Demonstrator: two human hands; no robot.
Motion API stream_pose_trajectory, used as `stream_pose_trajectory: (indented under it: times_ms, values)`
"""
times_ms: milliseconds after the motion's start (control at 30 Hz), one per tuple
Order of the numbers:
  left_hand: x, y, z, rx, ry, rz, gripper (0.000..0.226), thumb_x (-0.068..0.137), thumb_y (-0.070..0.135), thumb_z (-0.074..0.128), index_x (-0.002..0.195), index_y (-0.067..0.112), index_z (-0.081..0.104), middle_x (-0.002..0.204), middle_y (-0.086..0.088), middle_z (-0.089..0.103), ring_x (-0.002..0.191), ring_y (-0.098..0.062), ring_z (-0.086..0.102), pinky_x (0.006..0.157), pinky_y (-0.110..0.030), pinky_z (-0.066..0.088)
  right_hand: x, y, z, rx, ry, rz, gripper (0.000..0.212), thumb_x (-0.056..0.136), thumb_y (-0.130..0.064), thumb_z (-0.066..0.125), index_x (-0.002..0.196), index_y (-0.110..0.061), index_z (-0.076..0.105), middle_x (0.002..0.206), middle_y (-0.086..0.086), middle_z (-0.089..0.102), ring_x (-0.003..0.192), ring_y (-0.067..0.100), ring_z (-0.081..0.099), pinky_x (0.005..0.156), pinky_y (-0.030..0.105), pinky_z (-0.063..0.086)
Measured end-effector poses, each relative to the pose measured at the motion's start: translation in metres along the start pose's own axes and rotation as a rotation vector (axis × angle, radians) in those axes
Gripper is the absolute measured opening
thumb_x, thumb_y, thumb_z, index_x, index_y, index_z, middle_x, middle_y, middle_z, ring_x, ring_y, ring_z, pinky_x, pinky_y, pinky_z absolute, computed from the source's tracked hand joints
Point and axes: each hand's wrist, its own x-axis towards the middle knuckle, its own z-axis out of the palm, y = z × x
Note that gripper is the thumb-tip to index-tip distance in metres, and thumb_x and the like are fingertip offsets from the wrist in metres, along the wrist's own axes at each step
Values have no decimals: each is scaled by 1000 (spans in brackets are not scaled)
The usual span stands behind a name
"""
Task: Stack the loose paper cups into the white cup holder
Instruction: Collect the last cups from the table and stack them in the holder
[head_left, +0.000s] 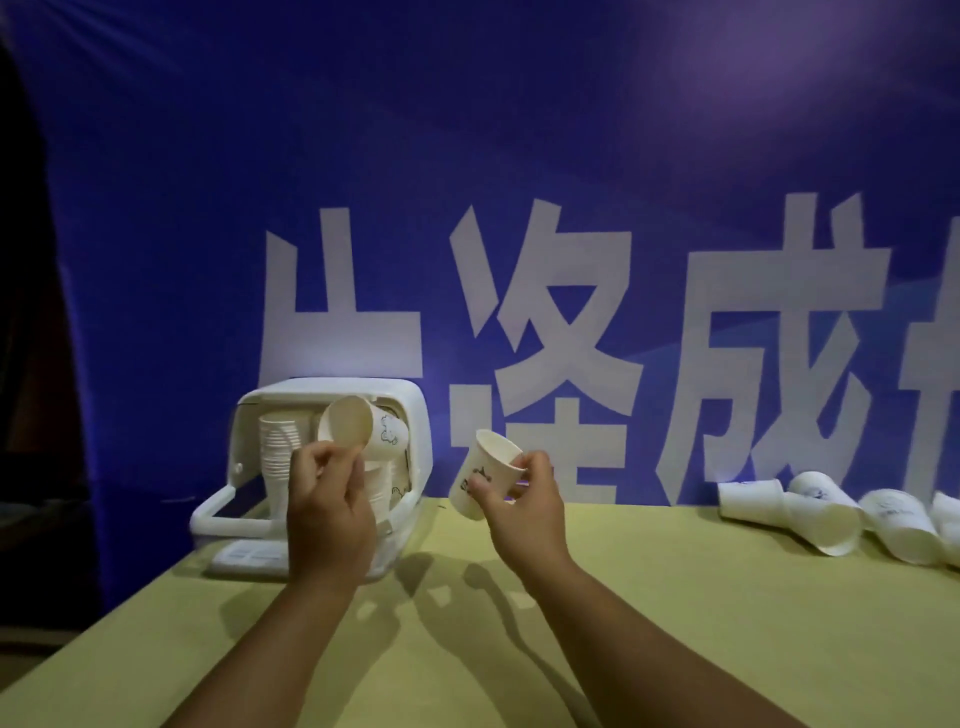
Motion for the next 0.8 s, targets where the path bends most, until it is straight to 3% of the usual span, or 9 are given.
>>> stream_pose_trajectory:
  times_ms: [133,233,433,567,667,733,800]
  values:
    - [7,-25,0,92,-41,-72,17,100,14,55,107,5,68,117,-9,50,99,-28,55,77,-42,54,16,-10,35,47,1,-69,15,97,-36,60,111,-32,56,115,-6,60,104,10,58,87,29,55]
    - [13,-31,-2,157,-112,-84,13,100,16,52,101,9,64,117,-8,50,100,-30,56,77,-45,56,27,-22,55,38,48,-94,18,102,-36,49,115,-26,57,114,-3,60,102,11,57,88,30,55]
    - [26,-33,-11,344,-236,-76,13,95,11,50,100,18,60,117,-3,51,98,-29,55,71,-44,56,34,-43,81,92,89,-140,9,104,-34,46,110,-30,52,111,-4,56,101,12,55,86,25,53]
    - [26,-35,-12,421,-359,-59,10,98,20,49,106,24,55,129,-1,43,111,-23,50,85,-41,55,31,-46,85,14,24,-267,12,103,-29,49,114,-28,55,114,-7,53,102,9,53,83,19,50]
    - [18,-30,-4,376,-484,-133,29,102,48,33,117,28,48,150,-1,27,130,-24,44,98,-44,52,29,-45,88,-36,-58,-354,15,103,-27,51,116,-28,58,118,-7,53,107,9,52,84,19,48]
    - [9,-31,3,432,-595,-152,40,100,47,47,135,28,39,162,2,10,143,-26,34,108,-42,46,28,-42,90,-73,-102,-380,17,102,-26,51,117,-26,60,124,-5,53,112,10,51,85,18,47]
    - [3,-34,7,402,-598,-179,62,98,36,60,148,25,25,165,0,7,147,-25,32,110,-39,44,27,-39,92,-151,-143,-403,15,102,-25,52,115,-25,61,131,-4,51,115,12,50,87,18,45]
